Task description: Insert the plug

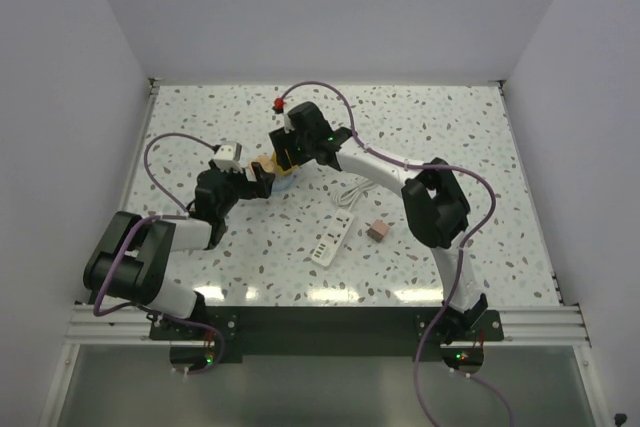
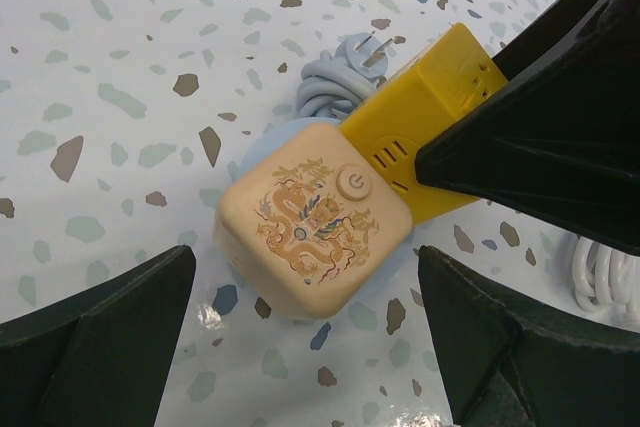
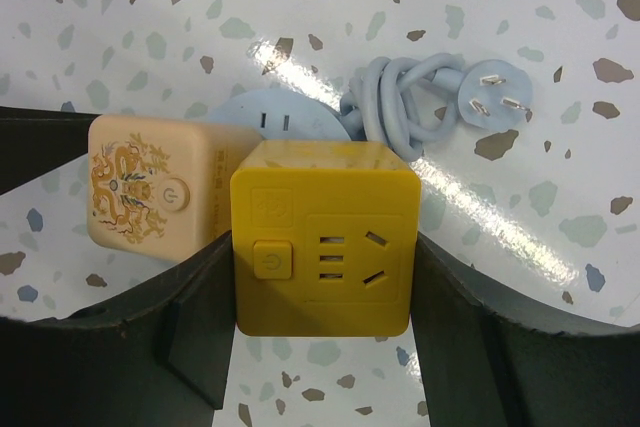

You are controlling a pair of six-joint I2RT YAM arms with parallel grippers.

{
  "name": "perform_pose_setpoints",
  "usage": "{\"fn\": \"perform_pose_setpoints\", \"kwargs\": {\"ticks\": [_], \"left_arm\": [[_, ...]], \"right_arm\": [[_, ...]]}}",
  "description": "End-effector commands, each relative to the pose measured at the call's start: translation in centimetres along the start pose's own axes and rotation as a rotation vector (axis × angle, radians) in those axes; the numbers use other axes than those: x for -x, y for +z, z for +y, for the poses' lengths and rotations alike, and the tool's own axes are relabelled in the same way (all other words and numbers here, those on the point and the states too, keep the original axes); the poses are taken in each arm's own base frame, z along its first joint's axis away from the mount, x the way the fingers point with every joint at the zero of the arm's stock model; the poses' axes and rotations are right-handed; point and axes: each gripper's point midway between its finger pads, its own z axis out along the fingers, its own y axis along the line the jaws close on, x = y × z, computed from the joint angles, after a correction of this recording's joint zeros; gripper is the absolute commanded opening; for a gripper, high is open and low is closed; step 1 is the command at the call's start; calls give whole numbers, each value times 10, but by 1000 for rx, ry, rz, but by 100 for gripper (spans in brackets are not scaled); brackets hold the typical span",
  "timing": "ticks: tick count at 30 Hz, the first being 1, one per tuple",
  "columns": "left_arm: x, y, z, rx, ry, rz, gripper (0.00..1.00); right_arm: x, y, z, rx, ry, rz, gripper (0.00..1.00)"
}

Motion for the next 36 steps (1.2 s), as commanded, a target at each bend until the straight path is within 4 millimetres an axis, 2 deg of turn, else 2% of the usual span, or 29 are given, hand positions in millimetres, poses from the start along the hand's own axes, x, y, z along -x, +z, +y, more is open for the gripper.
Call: {"fn": "perform_pose_setpoints", "kwargs": {"ticks": [1, 9, 13, 22, 24, 25, 27, 29, 30, 31, 36], "left_arm": [[16, 4, -2, -14, 21, -48, 99], [18, 5, -2, -16, 21, -51, 99], [18, 5, -2, -16, 23, -52, 99], [17, 5, -3, -21, 23, -49, 99], [17, 6, -2, -20, 24, -47, 99], [16, 7, -2, -16, 25, -46, 99], [16, 8, -1, -14, 26, -42, 99], [14, 10, 1, -6, 28, -36, 99], [16, 12, 1, -3, 30, -40, 99], [15, 12, 3, 4, 31, -37, 99], [17, 17, 9, 41, 32, -30, 95]], "right_arm": [[12, 2, -2, -16, 17, -44, 0], [10, 7, -4, -28, 13, -31, 0], [0, 17, -8, -42, 11, -2, 0], [7, 24, -9, -57, -6, 2, 0], [3, 28, -10, -60, -10, 17, 0], [9, 28, -9, -55, -14, 9, 0], [1, 35, -9, -55, -16, 37, 0], [7, 37, -7, -55, -24, 31, 0], [0, 42, -10, -61, -28, 56, 0], [7, 42, -8, -58, -33, 45, 0], [4, 50, -10, -65, -42, 75, 0]]}}
